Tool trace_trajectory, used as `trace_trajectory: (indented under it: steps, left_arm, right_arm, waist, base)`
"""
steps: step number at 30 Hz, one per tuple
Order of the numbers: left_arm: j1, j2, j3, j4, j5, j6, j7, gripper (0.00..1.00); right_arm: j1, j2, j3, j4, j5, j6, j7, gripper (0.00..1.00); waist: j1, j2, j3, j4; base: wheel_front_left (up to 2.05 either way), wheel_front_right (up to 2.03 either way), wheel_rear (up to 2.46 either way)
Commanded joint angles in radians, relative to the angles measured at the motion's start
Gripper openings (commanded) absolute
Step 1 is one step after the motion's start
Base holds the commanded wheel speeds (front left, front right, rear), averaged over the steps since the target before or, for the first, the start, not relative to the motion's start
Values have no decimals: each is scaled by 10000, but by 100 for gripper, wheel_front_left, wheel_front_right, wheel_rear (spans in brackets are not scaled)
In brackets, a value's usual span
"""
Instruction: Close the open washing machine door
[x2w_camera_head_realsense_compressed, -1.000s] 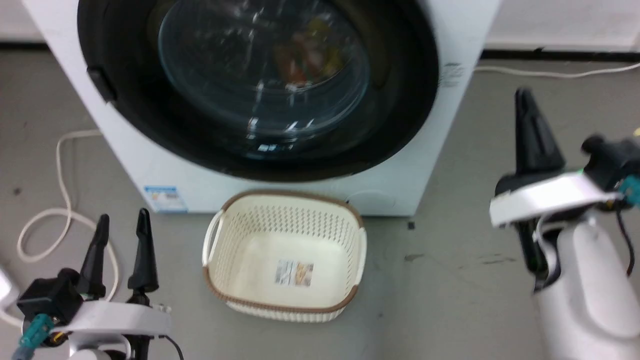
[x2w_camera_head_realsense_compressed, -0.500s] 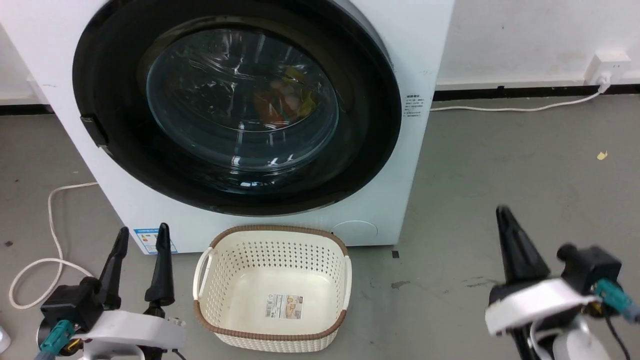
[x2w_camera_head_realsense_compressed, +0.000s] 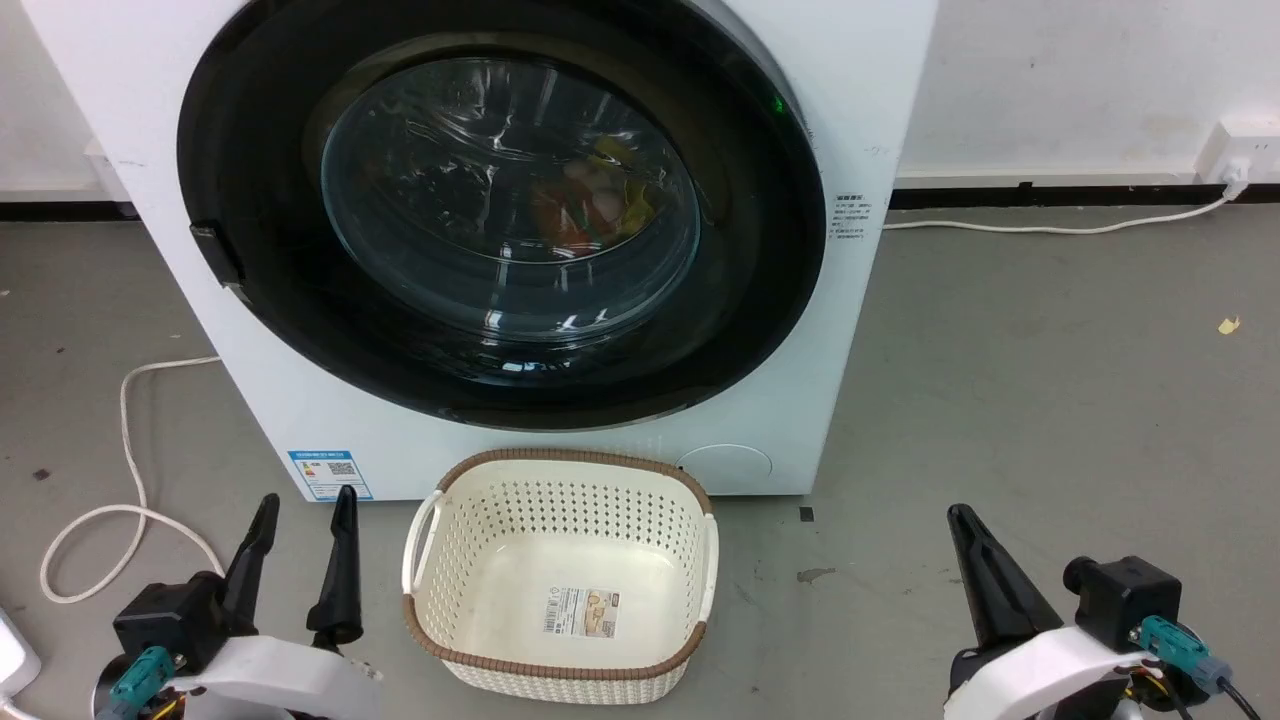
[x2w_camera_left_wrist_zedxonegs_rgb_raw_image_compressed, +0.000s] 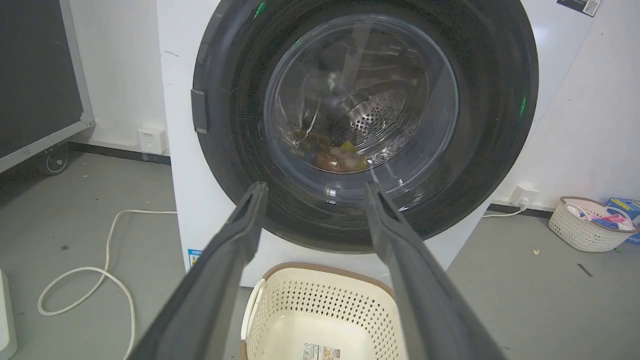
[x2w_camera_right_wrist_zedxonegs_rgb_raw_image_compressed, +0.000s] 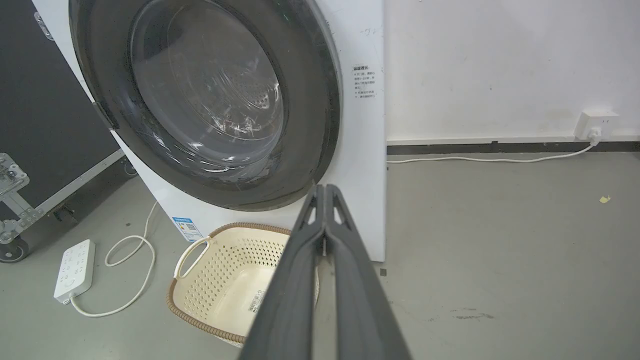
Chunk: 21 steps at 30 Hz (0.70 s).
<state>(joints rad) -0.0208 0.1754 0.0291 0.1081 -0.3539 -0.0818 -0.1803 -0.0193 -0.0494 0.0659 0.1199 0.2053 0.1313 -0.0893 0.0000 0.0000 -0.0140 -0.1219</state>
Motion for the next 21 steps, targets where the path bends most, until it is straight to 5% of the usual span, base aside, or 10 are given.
trace_trajectory:
  steps: [1,3,4,5,6,7,21]
  left_arm:
    - [109,42,-37,36,-8,41,37,100]
    - [114,45,-49,52,-16,45,53,100]
    - [121,49,-77,67,-25,52,66,100]
    - [121,49,-77,67,-25,52,66,100]
    - [123,54,-91,70,-27,57,77,100]
    - [117,71,-112,70,-11,83,80,100]
    - [83,133,-227,-100,97,229,-113,100]
  right_arm:
    - [125,-8,10,-14,97,-6,52,0]
    - [115,-8,14,7,117,-6,70,0]
    - [93,-8,22,56,173,-6,122,14]
    - [93,-8,22,56,173,-6,122,14]
    - [81,-8,17,68,185,-6,124,70]
    - [55,-8,4,90,187,-6,106,100]
    - [-71,-8,-76,157,215,-6,30,100]
  waist:
    - [0,0,5,31]
    - [0,0,9,46]
    - [0,0,11,73]
    - [0,0,11,73]
    - [0,0,15,84]
    - [0,0,20,102]
    - [0,0,21,137]
  base:
    - [0,0,0]
    - [0,0,0]
    - [0,0,0]
    - [0,0,0]
    - [0,0,0]
    - [0,0,0]
    - [0,0,0]
